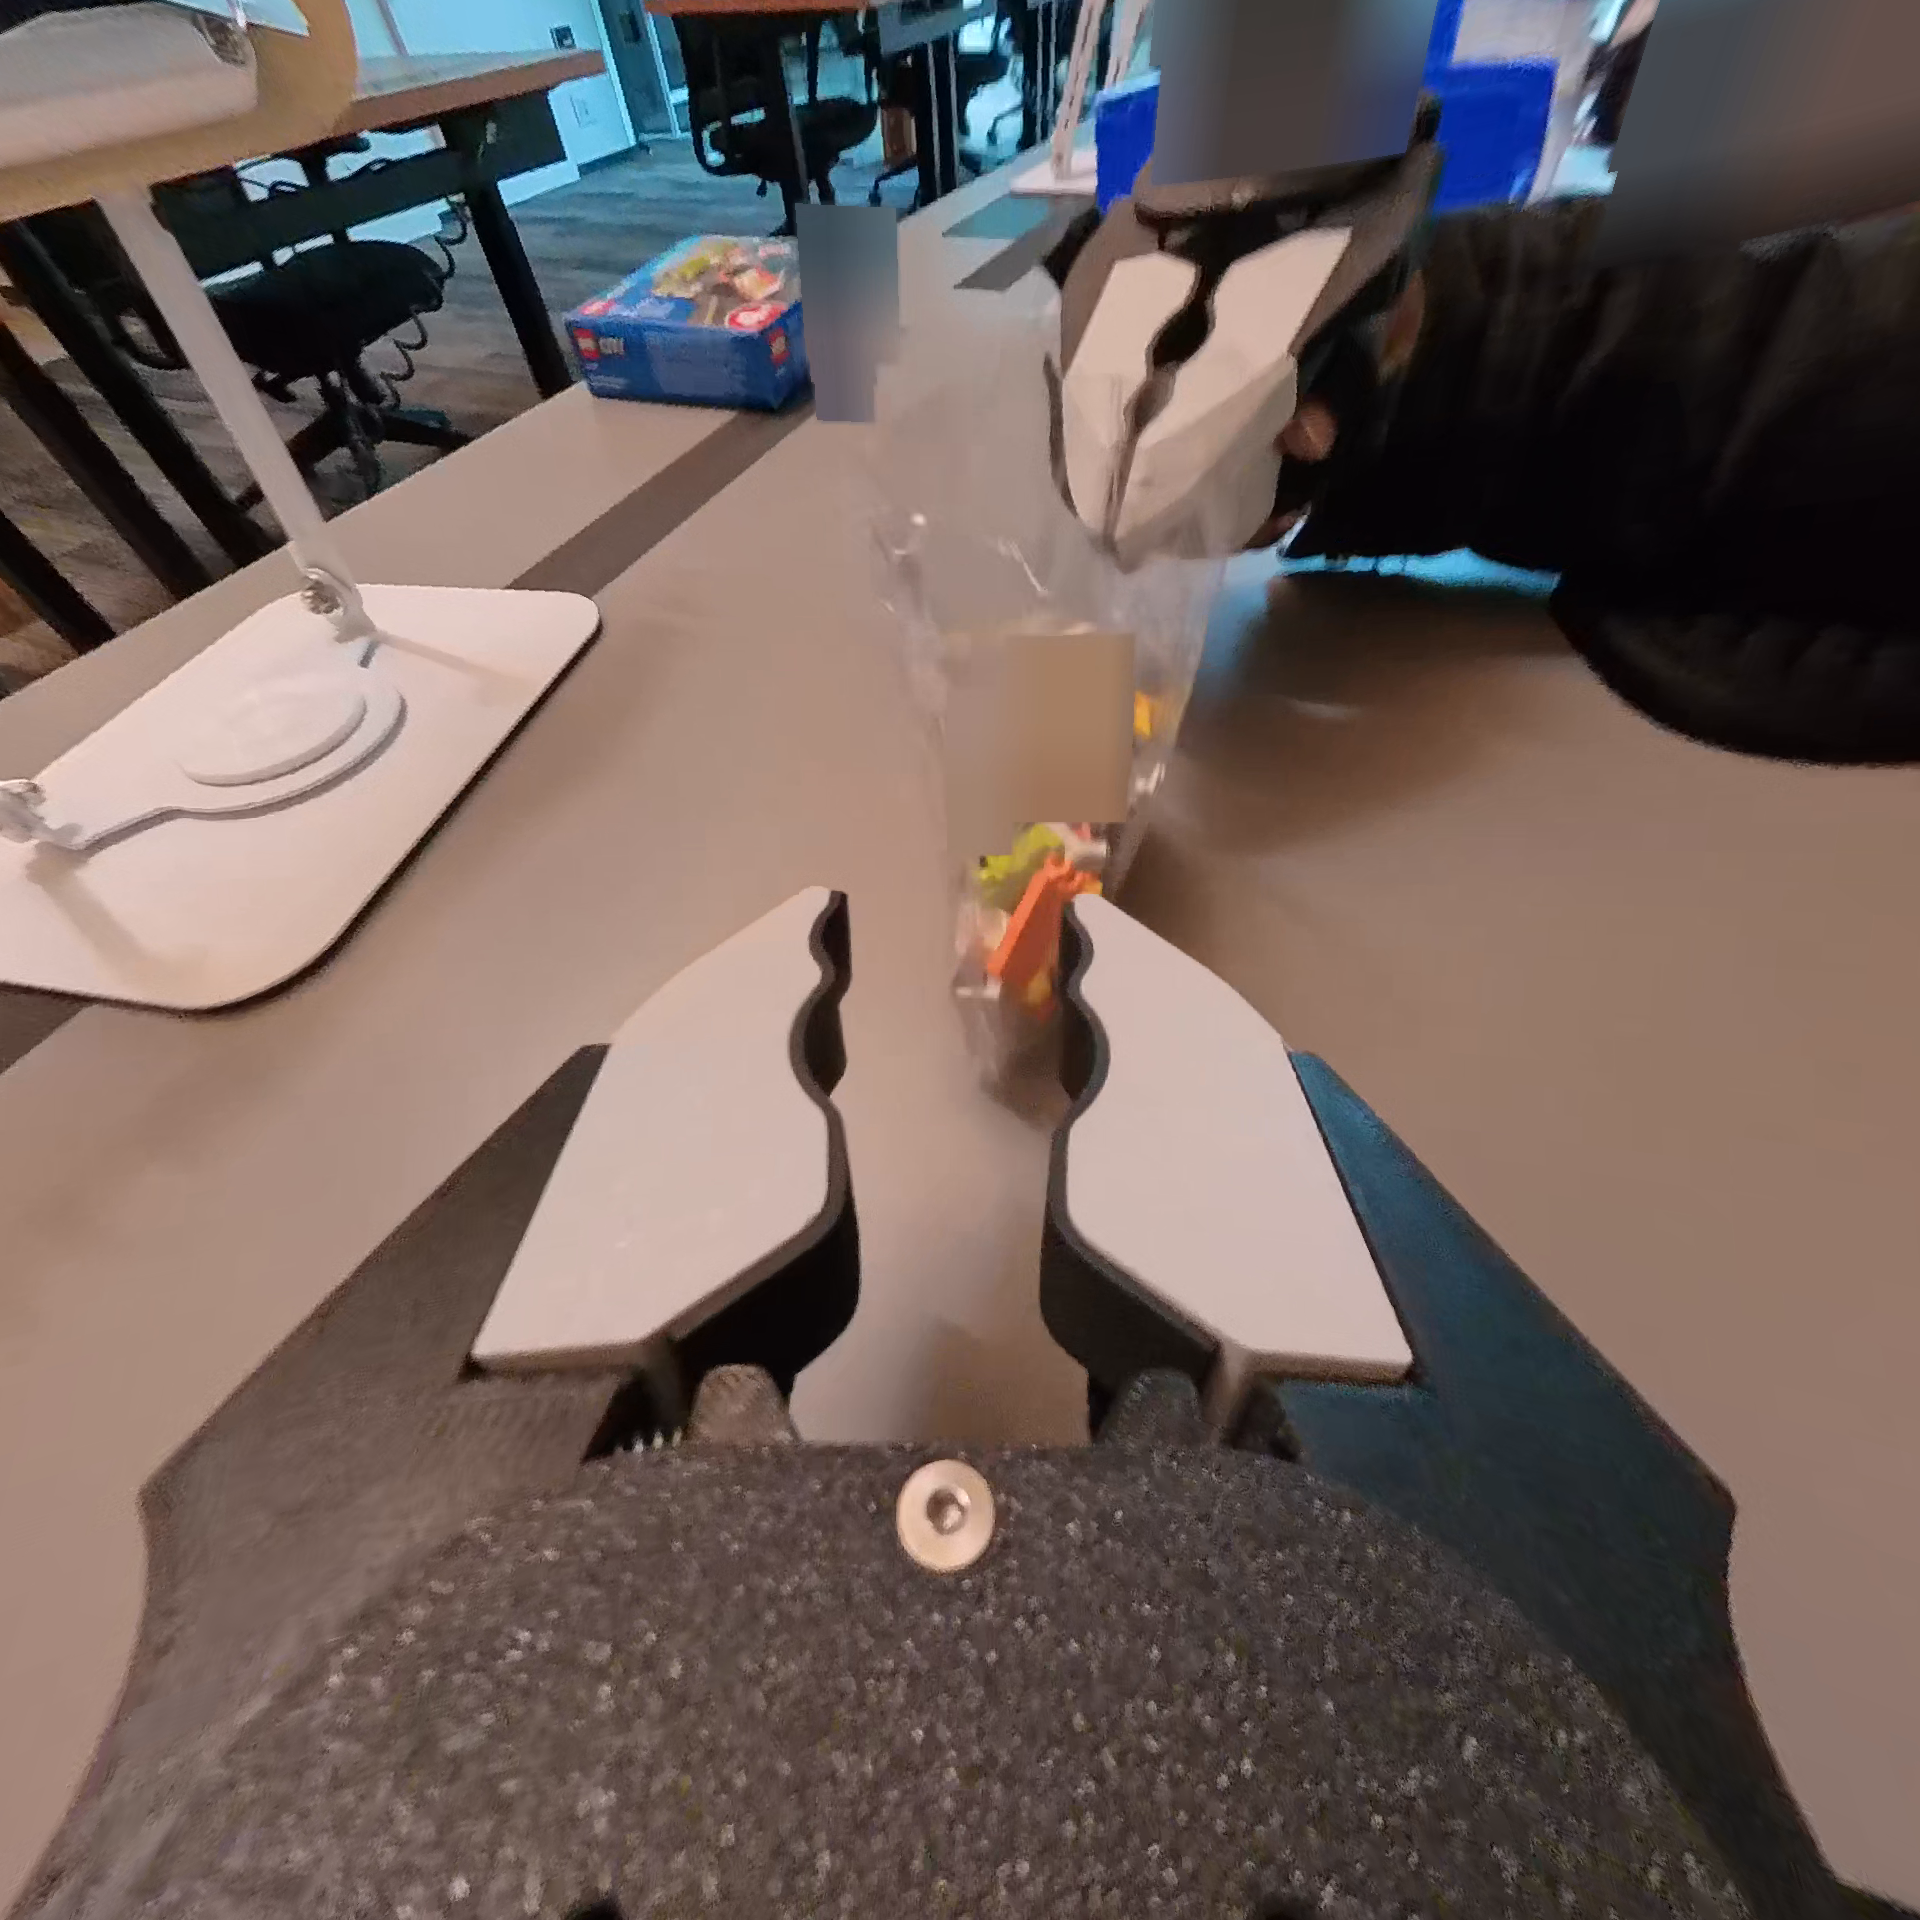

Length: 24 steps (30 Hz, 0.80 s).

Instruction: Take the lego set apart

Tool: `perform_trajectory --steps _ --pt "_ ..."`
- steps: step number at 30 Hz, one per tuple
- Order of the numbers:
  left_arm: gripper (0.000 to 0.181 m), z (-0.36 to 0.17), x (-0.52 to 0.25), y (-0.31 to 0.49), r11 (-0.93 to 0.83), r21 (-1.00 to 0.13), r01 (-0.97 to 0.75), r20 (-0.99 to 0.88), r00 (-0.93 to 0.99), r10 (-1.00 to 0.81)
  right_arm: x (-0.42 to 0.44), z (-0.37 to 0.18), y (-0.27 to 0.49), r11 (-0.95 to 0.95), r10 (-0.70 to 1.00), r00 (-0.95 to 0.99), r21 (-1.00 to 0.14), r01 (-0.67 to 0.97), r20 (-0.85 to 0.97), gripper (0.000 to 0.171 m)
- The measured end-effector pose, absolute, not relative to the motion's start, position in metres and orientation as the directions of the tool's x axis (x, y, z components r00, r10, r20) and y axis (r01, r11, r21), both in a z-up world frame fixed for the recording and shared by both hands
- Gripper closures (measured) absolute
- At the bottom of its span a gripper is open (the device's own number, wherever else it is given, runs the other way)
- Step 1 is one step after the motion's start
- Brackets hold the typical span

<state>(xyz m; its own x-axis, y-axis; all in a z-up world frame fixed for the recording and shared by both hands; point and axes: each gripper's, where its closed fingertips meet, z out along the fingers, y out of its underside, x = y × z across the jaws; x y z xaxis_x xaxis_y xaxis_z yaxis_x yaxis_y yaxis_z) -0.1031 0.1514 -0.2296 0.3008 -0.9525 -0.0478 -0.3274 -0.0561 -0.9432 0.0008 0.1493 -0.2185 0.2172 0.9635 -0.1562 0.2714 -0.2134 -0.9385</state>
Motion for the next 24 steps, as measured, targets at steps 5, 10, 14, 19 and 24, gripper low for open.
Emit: perform_trajectory --steps 5,10,14,19,24 --pt "0.173 -0.224 -0.088 0.152 -0.082 -0.955 -0.284 0.000 0.274 -0.962 0.000 -0.220 0.151 -0.218 0.961 0.225 -0.938 0.269 -0.158 0.171" --pt "0.181 -0.220 -0.098 0.155 -0.197 -0.948 -0.250 0.120 0.292 -0.949 0.005 -0.218 0.154 -0.257 0.951 0.236 -0.933 0.251 -0.199 0.171" --pt "0.181 -0.226 -0.103 0.155 -0.228 -0.933 -0.279 0.138 0.307 -0.942 0.002 -0.220 0.149 -0.251 0.957 0.213 -0.929 0.273 -0.196 0.171" --pt "0.181 -0.226 -0.104 0.154 -0.230 -0.933 -0.277 0.140 0.312 -0.940 0.001 -0.222 0.151 -0.263 0.952 0.227 -0.927 0.268 -0.204 0.171" --pt "0.181 -0.225 -0.106 0.157 -0.226 -0.936 -0.269 0.129 0.334 -0.934 -0.001 -0.222 0.153 -0.262 0.949 0.246 -0.928 0.265 -0.198 0.171"
